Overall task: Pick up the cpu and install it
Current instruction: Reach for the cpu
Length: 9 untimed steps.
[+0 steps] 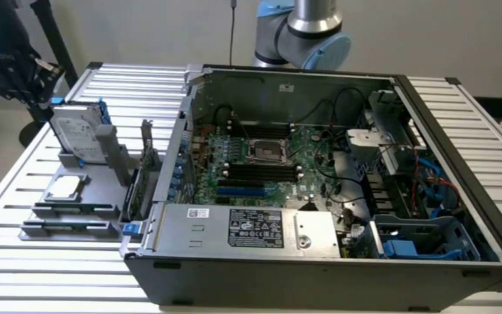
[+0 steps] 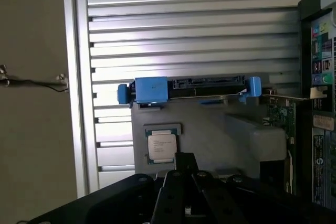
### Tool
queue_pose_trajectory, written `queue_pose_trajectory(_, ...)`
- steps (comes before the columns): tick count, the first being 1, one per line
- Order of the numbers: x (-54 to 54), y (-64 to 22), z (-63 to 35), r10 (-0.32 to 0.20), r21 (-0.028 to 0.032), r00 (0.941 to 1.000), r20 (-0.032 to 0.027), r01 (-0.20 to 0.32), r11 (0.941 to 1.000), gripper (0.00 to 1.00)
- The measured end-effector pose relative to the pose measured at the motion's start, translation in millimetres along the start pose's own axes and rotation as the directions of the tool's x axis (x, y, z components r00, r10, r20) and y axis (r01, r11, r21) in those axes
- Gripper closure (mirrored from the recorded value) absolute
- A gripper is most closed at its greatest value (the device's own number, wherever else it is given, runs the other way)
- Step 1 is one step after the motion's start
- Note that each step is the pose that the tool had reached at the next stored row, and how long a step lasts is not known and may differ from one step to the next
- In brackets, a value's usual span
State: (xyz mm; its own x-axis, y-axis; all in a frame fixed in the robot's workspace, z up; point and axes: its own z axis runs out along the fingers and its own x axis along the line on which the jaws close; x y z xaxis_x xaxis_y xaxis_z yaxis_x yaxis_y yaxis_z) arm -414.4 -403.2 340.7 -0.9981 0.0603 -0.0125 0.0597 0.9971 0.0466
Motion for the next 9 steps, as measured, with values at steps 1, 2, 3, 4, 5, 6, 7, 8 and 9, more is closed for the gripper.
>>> queue_pose_trajectory(1, 0.4, -0.3, 0.5, -0.002, 0.0000, 1.0000, -0.0012, 0.002, 1.0000, 0.89)
queue_pose_trajectory(2, 0.8, -0.6, 1.0, -0.004, 0.0002, 1.0000, -0.0026, 0.004, 1.0000, 0.89)
queue_pose_trajectory(3, 1.1, -0.8, 1.5, -0.007, 0.0003, 1.0000, -0.0040, 0.007, 1.0000, 0.89)
queue_pose_trajectory(4, 1.4, -1.0, 1.9, -0.010, 0.0004, 0.9999, -0.0054, 0.010, 0.9999, 0.89)
queue_pose_trajectory(5, 1.6, -1.2, 2.3, -0.013, 0.0006, 0.9999, -0.0066, 0.013, 0.9999, 0.89)
queue_pose_trajectory(6, 1.8, -1.3, 2.5, -0.016, 0.0010, 0.9998, -0.0080, 0.016, 0.9999, 0.89)
queue_pose_trajectory(7, 2.1, -1.5, 2.9, -0.020, 0.0014, 0.9998, -0.0092, 0.020, 0.9998, 0.89)
queue_pose_trajectory(8, 2.5, -1.6, 3.2, -0.023, 0.0020, 0.9997, -0.0103, 0.023, 0.9997, 0.89)
queue_pose_trajectory(9, 3.0, -1.6, 3.5, -0.025, 0.0027, 0.9996, -0.0115, 0.025, 0.9997, 0.89)
